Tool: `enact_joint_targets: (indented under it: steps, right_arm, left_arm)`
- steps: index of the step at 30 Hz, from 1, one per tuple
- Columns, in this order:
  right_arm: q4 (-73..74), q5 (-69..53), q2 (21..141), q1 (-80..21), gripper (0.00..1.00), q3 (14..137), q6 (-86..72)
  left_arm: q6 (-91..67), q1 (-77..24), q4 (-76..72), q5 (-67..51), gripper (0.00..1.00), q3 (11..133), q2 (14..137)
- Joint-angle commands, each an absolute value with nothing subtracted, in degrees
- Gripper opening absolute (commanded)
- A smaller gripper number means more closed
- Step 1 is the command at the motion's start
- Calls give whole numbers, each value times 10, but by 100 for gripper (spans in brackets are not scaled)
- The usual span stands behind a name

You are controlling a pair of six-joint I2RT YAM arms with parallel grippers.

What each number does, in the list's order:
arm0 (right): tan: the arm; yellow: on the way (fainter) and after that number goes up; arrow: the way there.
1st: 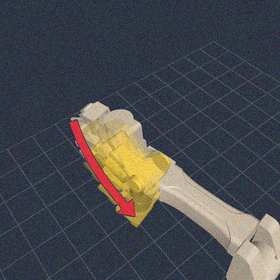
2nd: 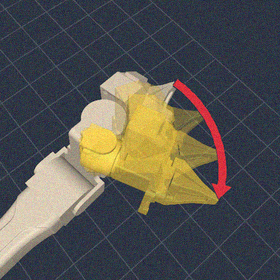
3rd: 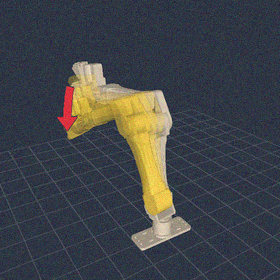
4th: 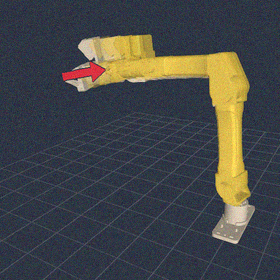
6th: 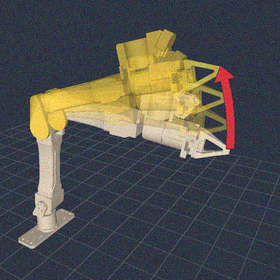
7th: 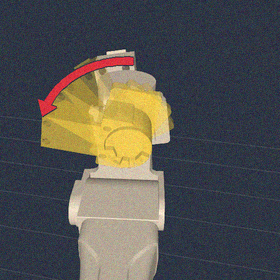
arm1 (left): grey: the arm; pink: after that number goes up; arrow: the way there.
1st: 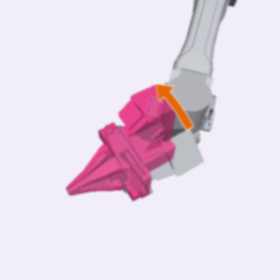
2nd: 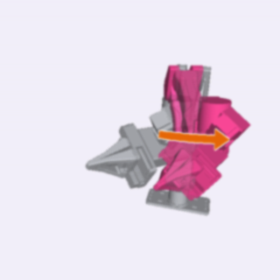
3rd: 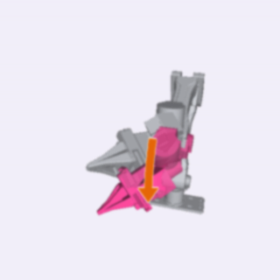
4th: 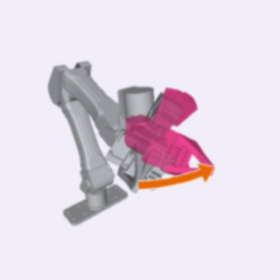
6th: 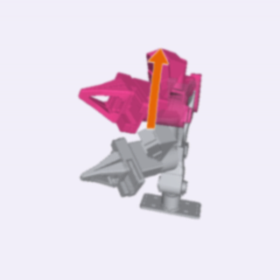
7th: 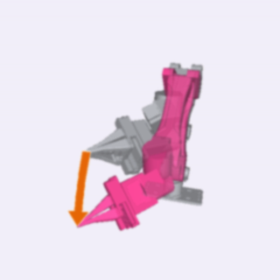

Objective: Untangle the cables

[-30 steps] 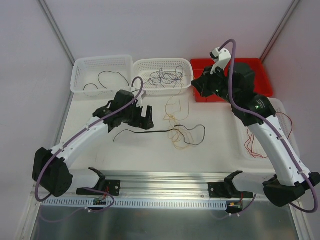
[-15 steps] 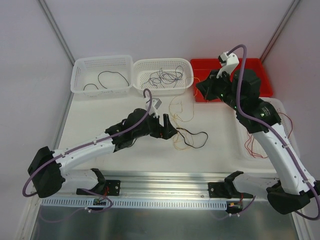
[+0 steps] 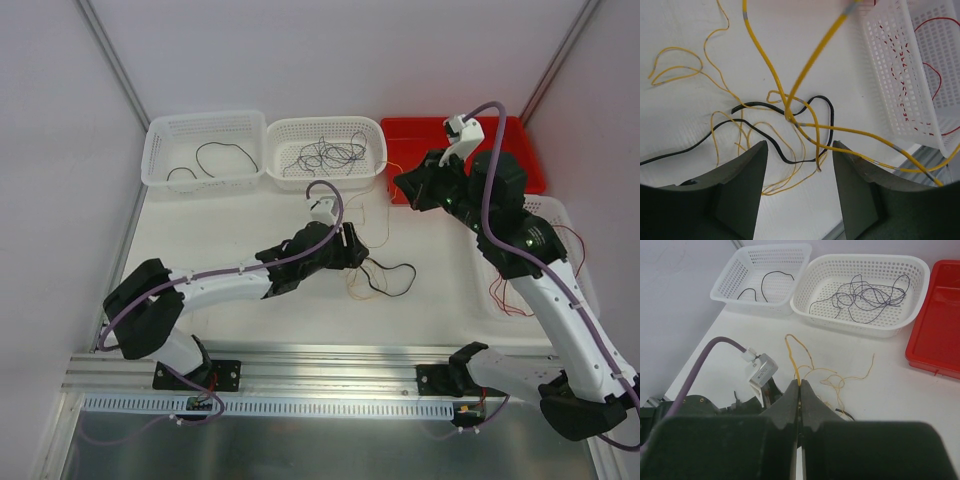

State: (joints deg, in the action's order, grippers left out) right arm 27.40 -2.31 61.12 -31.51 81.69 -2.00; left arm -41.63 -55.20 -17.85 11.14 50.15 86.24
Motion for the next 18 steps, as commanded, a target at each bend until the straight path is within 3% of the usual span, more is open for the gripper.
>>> enact_joint_targets:
  steps: [1,3,7,8,10,11,18]
  right_arm:
    - [249,-29,591,-316,2,818,-30]
    - [249,-29,586,-316,2,814,-30]
    - [250,-18,577,-317,2,803,-22]
    - [251,-13,577,-316,1,804,-17]
    - [260,-4,577,-316,1,805,-4]
    - [263,-4,576,-313,1,806,5]
    - [315,54,578,-276,1,837,75]
  left_arm:
    - [-447,-562,-242,139,54,527,884]
    - [-459,-563,-251,138,50,529,897]
    - [-460,-564,-260,143,28,524,904]
    - [-453,-564,-258,146,16,520,898]
    - [-442,-563,-247,156,3,505,889]
    - [-426,-563,-239,159,0,501,879]
    - [-410,-546,-95,210,0,435,826]
